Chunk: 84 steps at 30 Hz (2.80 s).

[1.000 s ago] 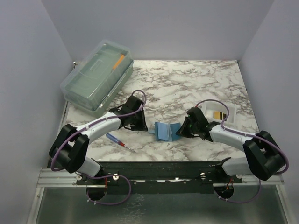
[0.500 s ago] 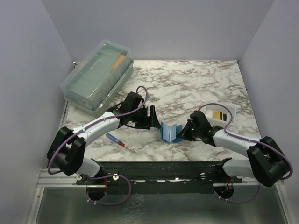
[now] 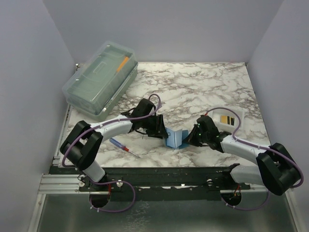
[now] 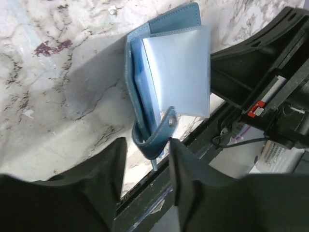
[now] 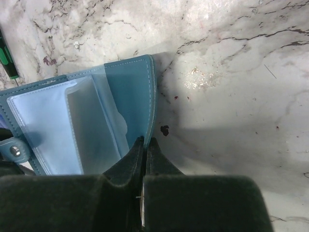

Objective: Put the credit cards into the card holder
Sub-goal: Open the card holder at the center of the board.

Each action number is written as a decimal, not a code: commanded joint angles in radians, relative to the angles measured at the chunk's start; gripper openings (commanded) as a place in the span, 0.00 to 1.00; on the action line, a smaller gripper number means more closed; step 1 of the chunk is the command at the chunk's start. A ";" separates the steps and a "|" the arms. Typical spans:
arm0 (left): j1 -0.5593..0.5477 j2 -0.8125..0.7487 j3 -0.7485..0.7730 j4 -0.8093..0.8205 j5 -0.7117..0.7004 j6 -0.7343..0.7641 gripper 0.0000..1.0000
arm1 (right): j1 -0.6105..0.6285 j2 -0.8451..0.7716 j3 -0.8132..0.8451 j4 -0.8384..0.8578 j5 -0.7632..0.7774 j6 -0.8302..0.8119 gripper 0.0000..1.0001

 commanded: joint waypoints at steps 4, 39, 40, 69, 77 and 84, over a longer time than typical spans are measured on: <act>-0.016 0.047 0.061 0.048 0.082 0.013 0.17 | 0.005 0.006 -0.008 -0.062 0.018 -0.014 0.03; -0.016 0.074 0.129 -0.032 0.052 -0.032 0.00 | 0.120 0.102 0.245 -0.098 -0.068 -0.140 0.62; -0.017 0.075 0.129 -0.033 0.051 -0.032 0.00 | 0.122 0.106 0.245 -0.111 -0.056 -0.139 0.60; -0.016 0.105 0.132 -0.172 -0.045 0.134 0.29 | 0.125 -0.016 0.220 -0.345 0.180 -0.070 0.56; -0.016 0.125 0.120 -0.188 -0.065 0.145 0.24 | 0.125 -0.084 0.221 -0.267 0.100 -0.078 0.62; -0.016 0.102 0.114 -0.200 -0.076 0.153 0.32 | 0.125 0.022 0.158 0.034 -0.026 -0.050 0.39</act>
